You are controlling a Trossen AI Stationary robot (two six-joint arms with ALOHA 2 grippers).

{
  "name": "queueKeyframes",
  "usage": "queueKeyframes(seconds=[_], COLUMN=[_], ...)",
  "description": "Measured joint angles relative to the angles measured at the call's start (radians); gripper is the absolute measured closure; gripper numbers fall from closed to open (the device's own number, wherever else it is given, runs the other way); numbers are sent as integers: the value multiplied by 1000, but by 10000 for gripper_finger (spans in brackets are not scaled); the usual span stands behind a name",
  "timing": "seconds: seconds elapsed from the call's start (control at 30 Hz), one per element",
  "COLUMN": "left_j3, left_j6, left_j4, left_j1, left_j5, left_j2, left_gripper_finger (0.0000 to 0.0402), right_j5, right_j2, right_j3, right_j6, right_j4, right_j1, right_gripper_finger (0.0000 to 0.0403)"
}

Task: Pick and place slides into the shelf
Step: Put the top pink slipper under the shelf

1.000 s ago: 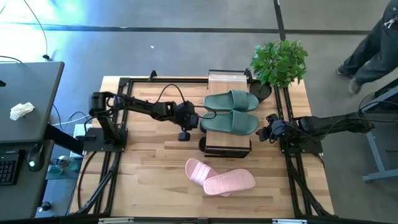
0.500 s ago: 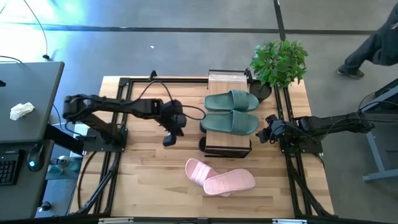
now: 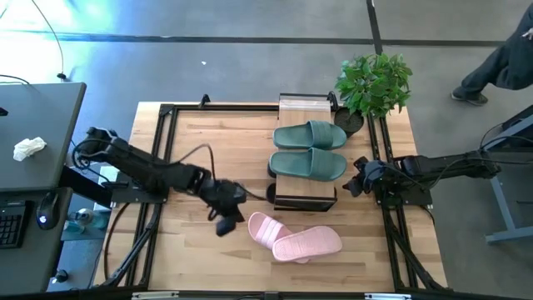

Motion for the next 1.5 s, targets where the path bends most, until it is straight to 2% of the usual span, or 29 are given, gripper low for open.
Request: queueKeyframes(seconds=[0.13, 0.3, 0.53, 0.7, 0.87, 1.03, 1.4, 1.5], left_j3=[-1, 1, 1, -1, 0, 0, -1, -2], left_j6=[-132, -206, -290, -292, -288, -283, -250, -201], left_j4=[82, 240, 388, 392, 437, 430, 374, 383], left_j1=[-36, -38, -17, 5, 14, 15, 15, 12], left_j5=[-75, -26, 120, 134, 134, 148, 159, 188], left_j2=[77, 190, 325, 364, 376, 391, 390, 374], left_gripper_finger=[401, 381, 291, 224, 181, 164, 163, 163], right_j5=[-38, -62, -100, -101, -102, -102, -110, -120], right_j2=[-2, -10, -14, -17, -19, -19, -19, -19], right_j3=[0, 0, 0, 0, 0, 0, 0, 0], right_j6=[-26, -52, -83, -93, -101, -104, -104, -111], right_j4=[0, -1, -2, -3, -3, -3, 0, 0], right_j1=[0, 0, 0, 0, 0, 0, 0, 0], right_gripper_finger=[403, 403, 403, 403, 403, 403, 402, 402])
